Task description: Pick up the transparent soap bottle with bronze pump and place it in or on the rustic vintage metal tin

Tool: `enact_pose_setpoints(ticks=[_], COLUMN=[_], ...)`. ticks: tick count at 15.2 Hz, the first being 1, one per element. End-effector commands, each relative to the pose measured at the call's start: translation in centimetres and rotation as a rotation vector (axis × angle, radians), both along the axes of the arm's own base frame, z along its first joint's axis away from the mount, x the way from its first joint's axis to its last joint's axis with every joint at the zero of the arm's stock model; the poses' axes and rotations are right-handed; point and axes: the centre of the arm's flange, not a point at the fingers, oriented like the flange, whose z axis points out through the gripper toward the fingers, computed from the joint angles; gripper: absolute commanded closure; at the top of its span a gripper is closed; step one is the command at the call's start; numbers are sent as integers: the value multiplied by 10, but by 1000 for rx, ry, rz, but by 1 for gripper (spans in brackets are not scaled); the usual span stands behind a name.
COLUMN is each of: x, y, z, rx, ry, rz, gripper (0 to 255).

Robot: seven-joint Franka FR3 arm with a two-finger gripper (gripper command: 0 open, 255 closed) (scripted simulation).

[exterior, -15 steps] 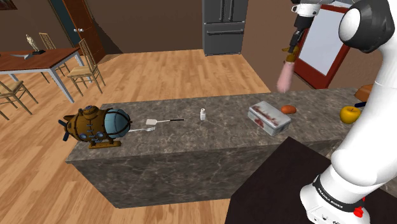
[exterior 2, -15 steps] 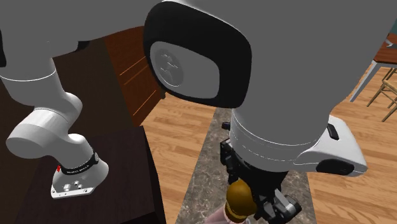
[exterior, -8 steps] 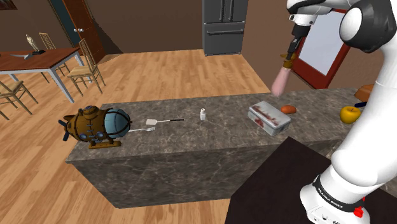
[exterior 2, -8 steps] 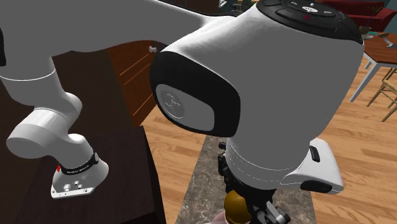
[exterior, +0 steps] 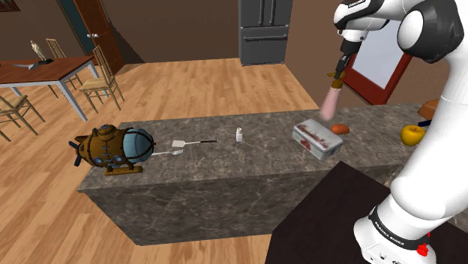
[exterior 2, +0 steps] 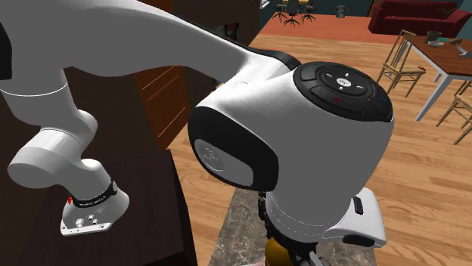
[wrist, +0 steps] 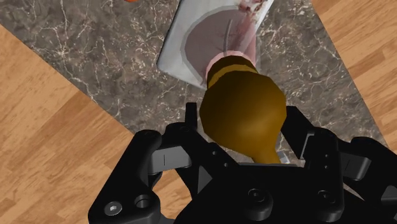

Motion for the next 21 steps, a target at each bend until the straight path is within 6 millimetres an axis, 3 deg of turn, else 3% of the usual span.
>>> enact_pose_setpoints(ticks=[1,16,21], x=[-1,-1,-1], y=[0,0,0], z=[-9,-89,-93], rx=[-1,-1,-1], ry=[-1,-1,-1], rz=[0,0,0], gripper=[255,255,255])
